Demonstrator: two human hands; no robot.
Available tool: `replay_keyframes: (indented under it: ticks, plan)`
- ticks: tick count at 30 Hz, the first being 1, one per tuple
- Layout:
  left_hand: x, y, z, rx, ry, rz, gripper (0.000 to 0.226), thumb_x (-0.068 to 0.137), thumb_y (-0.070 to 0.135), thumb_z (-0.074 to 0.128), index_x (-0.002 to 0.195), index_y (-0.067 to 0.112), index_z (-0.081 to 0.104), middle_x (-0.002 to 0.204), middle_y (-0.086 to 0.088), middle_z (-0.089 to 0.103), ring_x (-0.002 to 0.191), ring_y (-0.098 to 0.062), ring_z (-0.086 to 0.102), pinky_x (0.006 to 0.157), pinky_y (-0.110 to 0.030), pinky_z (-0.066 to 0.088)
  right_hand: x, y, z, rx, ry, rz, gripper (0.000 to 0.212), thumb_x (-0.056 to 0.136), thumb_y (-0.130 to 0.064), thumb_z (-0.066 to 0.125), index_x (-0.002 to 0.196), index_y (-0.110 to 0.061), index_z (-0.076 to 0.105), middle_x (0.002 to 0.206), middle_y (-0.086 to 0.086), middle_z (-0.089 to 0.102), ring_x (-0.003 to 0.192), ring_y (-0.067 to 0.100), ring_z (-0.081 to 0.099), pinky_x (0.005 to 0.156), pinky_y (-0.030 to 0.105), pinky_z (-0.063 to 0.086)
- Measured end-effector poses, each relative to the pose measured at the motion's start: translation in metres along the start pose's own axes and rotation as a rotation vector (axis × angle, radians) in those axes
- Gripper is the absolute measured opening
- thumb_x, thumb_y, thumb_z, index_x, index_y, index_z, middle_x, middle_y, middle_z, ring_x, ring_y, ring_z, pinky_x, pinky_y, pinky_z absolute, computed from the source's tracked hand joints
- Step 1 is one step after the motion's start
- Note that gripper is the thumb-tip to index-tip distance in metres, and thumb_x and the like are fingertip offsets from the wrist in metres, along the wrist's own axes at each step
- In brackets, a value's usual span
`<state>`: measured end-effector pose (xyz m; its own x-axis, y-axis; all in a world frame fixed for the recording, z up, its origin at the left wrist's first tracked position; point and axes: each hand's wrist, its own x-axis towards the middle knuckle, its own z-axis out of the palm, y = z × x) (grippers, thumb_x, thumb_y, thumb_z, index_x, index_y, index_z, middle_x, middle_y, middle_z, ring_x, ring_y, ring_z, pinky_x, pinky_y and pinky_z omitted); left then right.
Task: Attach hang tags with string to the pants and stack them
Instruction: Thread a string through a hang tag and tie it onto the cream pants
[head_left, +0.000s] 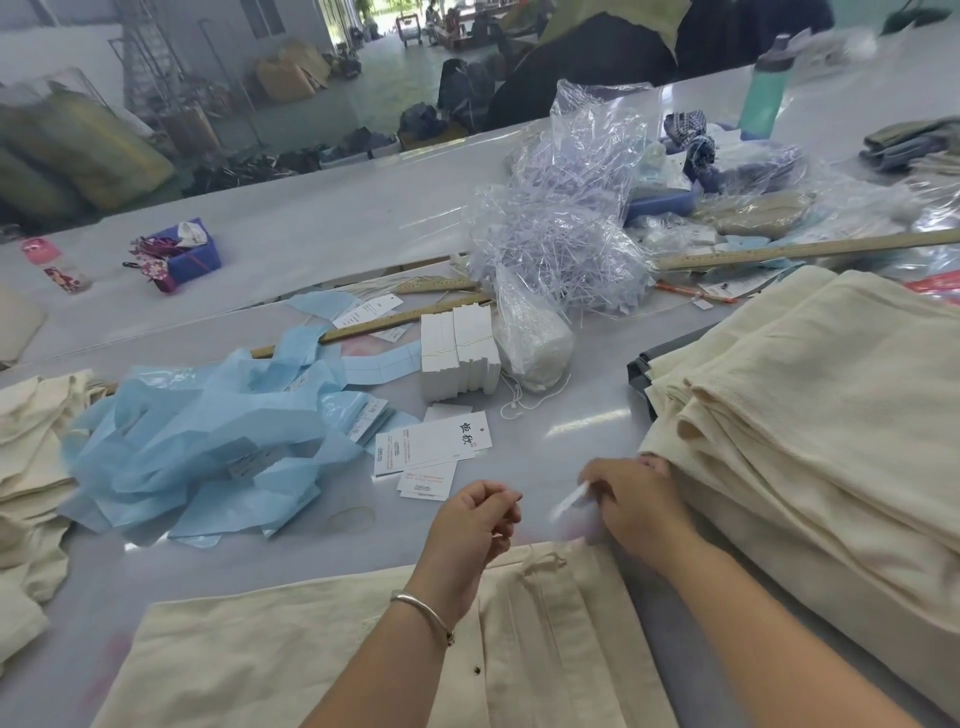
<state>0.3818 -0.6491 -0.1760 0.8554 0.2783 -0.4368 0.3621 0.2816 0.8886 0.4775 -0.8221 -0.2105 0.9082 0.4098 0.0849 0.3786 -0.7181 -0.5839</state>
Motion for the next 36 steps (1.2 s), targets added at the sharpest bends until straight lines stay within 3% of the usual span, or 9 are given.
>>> replay_keyframes:
  ticks: [4, 8, 11, 13, 17, 22, 27, 30, 36]
  plan:
    - [-0.004, 0.005, -0.009, 0.13, 0.009, 0.115, 0.007, 0.091, 0.001, 0.062, 0.093, 0.0, 0.068, 0.069, -0.003, 0.069, 0.06, -0.009, 0.06, 0.059, -0.018, 0.05, -0.001, -0.016, -0.016, 0.002, -0.105, 0.03, 0.016, 0.084, -0.014, 0.051, 0.096, -0.024, 0.054, 0.059, -0.014, 0.048, 0.064, 0.012, 0.045, 0.072, 0.03, 0.036]
    - [-0.009, 0.005, -0.013, 0.215, 0.007, 0.167, 0.011, 0.087, -0.004, 0.065, 0.096, -0.001, 0.069, 0.078, -0.01, 0.075, 0.065, -0.013, 0.069, 0.061, -0.02, 0.054, -0.013, -0.02, -0.011, 0.067, -0.422, 0.246, 0.021, 0.082, -0.013, 0.045, 0.099, -0.023, 0.05, 0.082, -0.007, 0.056, 0.081, 0.016, 0.051, 0.065, 0.027, 0.037]
    - [-0.01, 0.0, -0.011, 0.285, -0.007, 0.171, 0.007, 0.085, -0.004, 0.067, 0.09, 0.0, 0.07, 0.074, -0.01, 0.075, 0.062, -0.013, 0.068, 0.057, -0.019, 0.052, -0.026, -0.013, -0.001, -0.136, -0.295, 0.053, 0.022, 0.079, -0.018, 0.055, 0.097, -0.029, 0.049, 0.101, -0.012, 0.05, 0.097, 0.013, 0.044, 0.081, 0.029, 0.035]
    - [-0.01, -0.004, -0.01, 0.347, -0.006, 0.191, 0.009, 0.087, -0.004, 0.065, 0.085, 0.004, 0.068, 0.069, -0.005, 0.073, 0.058, -0.01, 0.065, 0.057, -0.018, 0.051, -0.033, -0.011, 0.0, -0.017, -0.179, -0.062, 0.025, 0.075, -0.013, 0.06, 0.086, -0.033, 0.051, 0.097, -0.018, 0.05, 0.095, 0.009, 0.043, 0.081, 0.028, 0.032]
    - [-0.009, -0.008, -0.006, 0.468, -0.031, 0.232, 0.012, 0.09, 0.003, 0.064, 0.081, 0.012, 0.065, 0.063, 0.004, 0.07, 0.055, -0.004, 0.059, 0.055, -0.013, 0.044, -0.047, -0.009, -0.003, 0.264, -0.243, 0.002, 0.029, 0.068, -0.008, 0.065, 0.071, -0.036, 0.058, 0.082, -0.013, 0.063, 0.085, 0.006, 0.055, 0.084, 0.03, 0.043]
    - [-0.01, -0.011, -0.002, 0.509, -0.073, 0.25, 0.012, 0.09, 0.006, 0.064, 0.08, 0.013, 0.065, 0.063, 0.004, 0.069, 0.056, -0.004, 0.059, 0.056, -0.012, 0.043, -0.05, -0.005, 0.014, -0.02, -0.215, -0.062, 0.001, 0.082, -0.031, 0.065, 0.081, -0.031, 0.066, 0.087, -0.019, 0.052, 0.091, 0.004, 0.047, 0.083, 0.022, 0.034]
    - [-0.012, -0.016, 0.003, 0.534, -0.109, 0.252, 0.011, 0.088, 0.007, 0.067, 0.079, 0.012, 0.067, 0.063, 0.003, 0.07, 0.056, -0.006, 0.06, 0.056, -0.012, 0.043, -0.053, -0.005, 0.026, -0.133, -0.211, -0.083, 0.008, 0.09, -0.029, 0.059, 0.092, -0.027, 0.066, 0.102, -0.014, 0.052, 0.102, 0.009, 0.045, 0.088, 0.023, 0.032]
    - [-0.013, -0.02, 0.006, 0.546, -0.118, 0.245, 0.01, 0.088, 0.007, 0.067, 0.079, 0.011, 0.067, 0.064, 0.003, 0.07, 0.057, -0.007, 0.06, 0.059, -0.015, 0.045, -0.057, 0.002, 0.027, -0.121, -0.214, -0.089, 0.012, 0.09, -0.031, 0.058, 0.1, -0.026, 0.055, 0.107, -0.013, 0.047, 0.104, 0.01, 0.042, 0.085, 0.023, 0.031]
    - [-0.01, -0.021, 0.021, 0.518, -0.117, 0.209, 0.011, 0.088, 0.006, 0.067, 0.078, 0.012, 0.067, 0.062, 0.004, 0.07, 0.054, -0.004, 0.06, 0.055, -0.014, 0.045, -0.058, 0.004, 0.031, -0.175, -0.157, -0.065, 0.016, 0.097, -0.027, 0.051, 0.083, -0.028, 0.042, 0.101, -0.012, 0.045, 0.096, 0.009, 0.041, 0.069, 0.022, 0.028]
